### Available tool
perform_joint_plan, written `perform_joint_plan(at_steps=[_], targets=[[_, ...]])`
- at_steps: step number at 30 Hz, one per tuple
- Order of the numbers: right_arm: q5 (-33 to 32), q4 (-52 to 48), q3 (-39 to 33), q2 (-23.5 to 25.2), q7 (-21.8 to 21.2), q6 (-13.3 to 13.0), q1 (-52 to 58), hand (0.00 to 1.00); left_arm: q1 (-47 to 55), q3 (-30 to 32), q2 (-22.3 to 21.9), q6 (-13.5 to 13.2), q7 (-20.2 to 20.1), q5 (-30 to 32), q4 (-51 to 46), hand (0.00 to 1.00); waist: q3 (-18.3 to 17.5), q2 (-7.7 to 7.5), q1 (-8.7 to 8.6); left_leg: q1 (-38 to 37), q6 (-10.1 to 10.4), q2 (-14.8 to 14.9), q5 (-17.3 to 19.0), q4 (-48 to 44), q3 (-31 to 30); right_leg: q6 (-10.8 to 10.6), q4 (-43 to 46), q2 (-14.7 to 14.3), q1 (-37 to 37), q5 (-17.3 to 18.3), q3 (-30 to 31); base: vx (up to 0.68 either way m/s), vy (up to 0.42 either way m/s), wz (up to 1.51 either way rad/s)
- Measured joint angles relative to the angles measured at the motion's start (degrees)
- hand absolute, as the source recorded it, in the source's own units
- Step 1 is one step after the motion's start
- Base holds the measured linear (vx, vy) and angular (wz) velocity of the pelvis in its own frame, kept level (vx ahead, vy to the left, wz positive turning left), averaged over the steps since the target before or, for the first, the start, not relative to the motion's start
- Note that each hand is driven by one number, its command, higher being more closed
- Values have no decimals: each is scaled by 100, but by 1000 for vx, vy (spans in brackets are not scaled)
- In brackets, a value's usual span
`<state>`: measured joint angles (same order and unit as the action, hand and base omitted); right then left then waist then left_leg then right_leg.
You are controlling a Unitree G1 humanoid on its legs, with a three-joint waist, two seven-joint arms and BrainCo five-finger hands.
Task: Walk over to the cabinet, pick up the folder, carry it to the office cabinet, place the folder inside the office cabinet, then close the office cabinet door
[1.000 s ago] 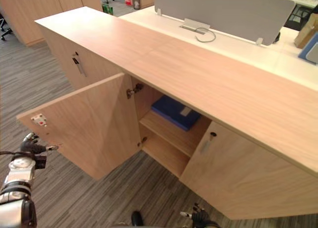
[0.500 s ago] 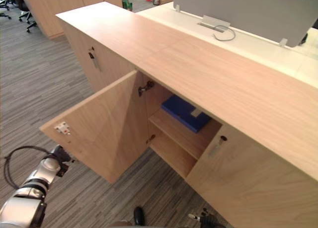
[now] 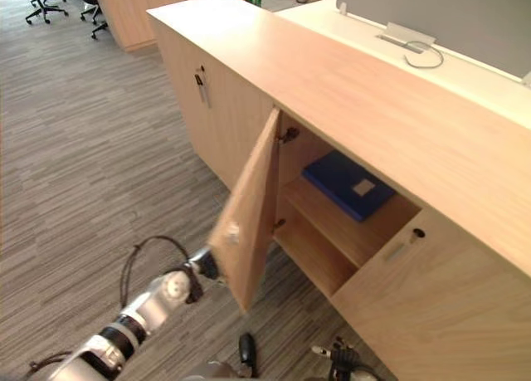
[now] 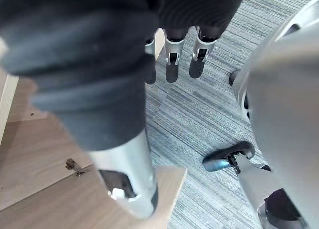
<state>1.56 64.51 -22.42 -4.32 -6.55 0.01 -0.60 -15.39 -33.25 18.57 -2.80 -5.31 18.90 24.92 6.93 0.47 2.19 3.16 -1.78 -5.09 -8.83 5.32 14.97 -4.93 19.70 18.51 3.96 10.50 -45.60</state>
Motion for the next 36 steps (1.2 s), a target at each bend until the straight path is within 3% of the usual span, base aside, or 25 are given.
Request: perform_joint_plan(at_steps=[2,6,13,16,18,24,28,31,33,35,36], targets=[[68,-2,0,3,2,9,42,0,157,-551,-91,-153,-524,-980,-880,0,-42,4,-38,-24,-42,-86,28,-3,6,-5,77,125,17,-6,-30,-21,111,4],[190,-57,18,55,0,16,134,0,560,-1063,-450,-394,-1202,-1975,-1496,0,-156,9,-138,-143,-137,-152,97,-23,31,7,94,203,134,-17,-50,-21,100,-1],[188,-196,632,56,-11,3,363,0,1318,-735,-588,-383,-1513,-3125,-1485,0,-384,33,-173,-220,-260,-33,216,-2,312,9,47,131,120,-12,21,-82,42,-19],[186,-259,815,62,-12,-4,364,0,1734,33,-894,-382,-1393,-3418,-1087,0,-393,18,-188,-219,-221,85,188,1,436,15,-103,-10,119,-18,46,-106,7,-28],[168,-279,896,161,-9,-13,365,0,1888,878,-1148,-405,-1006,-3464,-450,0,-402,-34,-195,-200,-160,230,145,2,553,34,-310,-189,118,-72,57,-93,-29,-31],[-56,-277,897,346,3,-28,361,0,1891,2818,-1285,-458,-271,-3841,1191,0,-467,-247,-197,-192,-23,619,97,2,945,89,-1013,-777,100,-314,449,-48,-75,-42],[-281,-91,818,402,51,-80,308,0,1861,4429,-1426,-538,87,-5313,2349,0,-536,-336,-266,-312,115,813,178,-34,1316,133,-1340,-1042,101,-363,868,-1,-99,-55],[-321,41,780,403,51,-130,292,0,1871,4950,-1453,-609,280,-5953,2527,0,-517,-411,-295,-94,217,1020,568,-730,1458,166,-1369,-1084,93,-345,1056,19,-98,-34],[-484,50,659,394,50,-130,270,0,1978,5405,-1495,-700,353,-6018,2550,0,-492,-411,-259,288,255,1525,1277,-2090,1583,223,-1433,-1234,147,-312,1302,82,-144,-56],[-495,46,549,389,47,-139,237,0,2024,5901,-1496,-760,382,-6019,2727,0,-446,-397,-240,481,208,1977,1652,-3179,1473,258,-1502,-1420,318,-297,1568,104,-101,-80],[-497,45,574,375,48,-170,236,0,2084,6131,-1491,-789,388,-6018,2843,0,-400,-390,-215,622,173,2181,1719,-3865,1068,272,-1534,-1510,444,-295,1759,88,-74,-86]])
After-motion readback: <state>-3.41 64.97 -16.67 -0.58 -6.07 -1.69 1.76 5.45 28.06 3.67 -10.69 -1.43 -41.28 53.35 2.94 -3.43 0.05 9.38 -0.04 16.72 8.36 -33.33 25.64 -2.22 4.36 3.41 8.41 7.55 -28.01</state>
